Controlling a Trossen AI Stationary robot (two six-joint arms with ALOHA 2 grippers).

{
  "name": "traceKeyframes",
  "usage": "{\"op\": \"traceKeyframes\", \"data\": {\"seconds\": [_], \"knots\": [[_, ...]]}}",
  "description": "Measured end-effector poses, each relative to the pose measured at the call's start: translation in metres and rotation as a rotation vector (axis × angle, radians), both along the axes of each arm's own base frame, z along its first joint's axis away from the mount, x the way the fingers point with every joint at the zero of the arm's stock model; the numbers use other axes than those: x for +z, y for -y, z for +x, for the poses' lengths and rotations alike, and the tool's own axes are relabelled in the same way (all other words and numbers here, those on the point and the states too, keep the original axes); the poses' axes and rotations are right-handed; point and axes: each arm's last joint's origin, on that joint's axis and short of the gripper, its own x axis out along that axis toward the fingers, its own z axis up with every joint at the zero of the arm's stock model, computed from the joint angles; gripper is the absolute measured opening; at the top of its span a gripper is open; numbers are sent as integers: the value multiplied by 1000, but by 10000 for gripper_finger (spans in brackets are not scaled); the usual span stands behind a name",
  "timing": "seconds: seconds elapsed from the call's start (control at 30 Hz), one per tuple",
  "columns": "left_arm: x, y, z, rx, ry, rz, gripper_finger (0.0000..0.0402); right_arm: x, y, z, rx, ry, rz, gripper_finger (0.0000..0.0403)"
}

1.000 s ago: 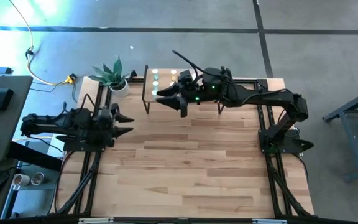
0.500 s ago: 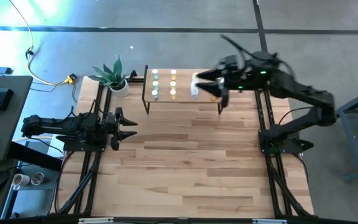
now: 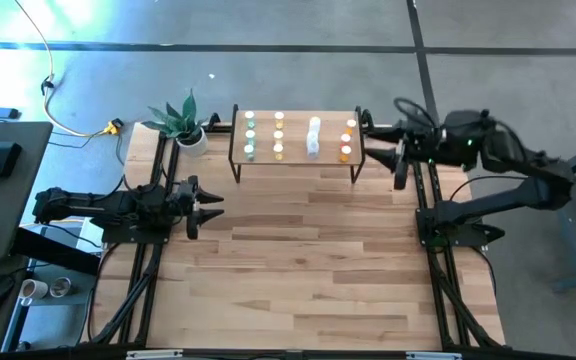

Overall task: Pick and place medicine bottles onto shelf by color
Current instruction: Return to Home Position

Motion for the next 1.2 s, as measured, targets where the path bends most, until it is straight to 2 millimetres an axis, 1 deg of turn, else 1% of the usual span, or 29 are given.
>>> {"op": "traceKeyframes", "data": {"seconds": [0.17,0.33,0.5,0.67,0.83,1.2], "knots": [[0,0,0,5,-1,1,188,-51,-1,-7,-17,65,47,187],[0,0,0,11,-2,2,188,-101,-2,-19,-38,104,148,187],[0,-1,0,13,-3,2,188,-143,-3,-29,-46,158,211,187],[0,-1,0,13,-3,2,188,-180,-3,-37,-62,191,224,187],[0,-1,0,13,-2,2,188,-210,-2,-44,-109,207,229,187],[0,-1,0,13,-2,2,188,-247,-2,-49,-117,163,242,187]]}}
